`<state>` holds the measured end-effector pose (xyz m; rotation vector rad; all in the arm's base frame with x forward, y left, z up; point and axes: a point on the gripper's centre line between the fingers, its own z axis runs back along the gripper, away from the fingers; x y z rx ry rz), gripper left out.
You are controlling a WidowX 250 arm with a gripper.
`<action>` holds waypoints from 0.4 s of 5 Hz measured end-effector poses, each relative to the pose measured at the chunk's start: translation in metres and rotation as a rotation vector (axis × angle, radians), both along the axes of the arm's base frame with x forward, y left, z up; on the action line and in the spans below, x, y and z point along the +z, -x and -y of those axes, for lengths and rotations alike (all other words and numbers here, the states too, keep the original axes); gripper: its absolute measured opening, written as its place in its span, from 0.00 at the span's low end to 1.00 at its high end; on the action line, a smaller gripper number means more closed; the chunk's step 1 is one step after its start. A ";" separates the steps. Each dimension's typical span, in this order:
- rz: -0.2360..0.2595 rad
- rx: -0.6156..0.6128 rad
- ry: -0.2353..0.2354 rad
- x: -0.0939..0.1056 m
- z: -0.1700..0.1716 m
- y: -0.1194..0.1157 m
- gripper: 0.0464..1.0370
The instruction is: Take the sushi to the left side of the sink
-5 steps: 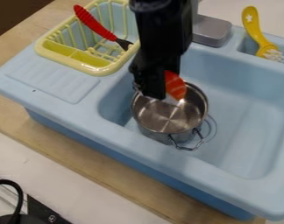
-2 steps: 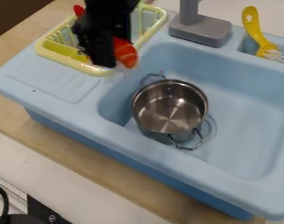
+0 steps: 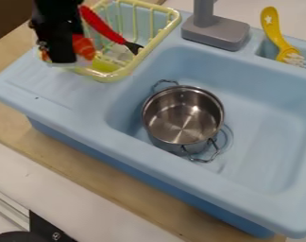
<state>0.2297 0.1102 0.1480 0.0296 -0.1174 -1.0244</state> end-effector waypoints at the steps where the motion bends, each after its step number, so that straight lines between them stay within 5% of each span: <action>1: -0.004 0.043 0.009 -0.001 -0.017 -0.007 0.50; 2: 0.009 0.053 0.014 -0.003 -0.026 -0.011 0.50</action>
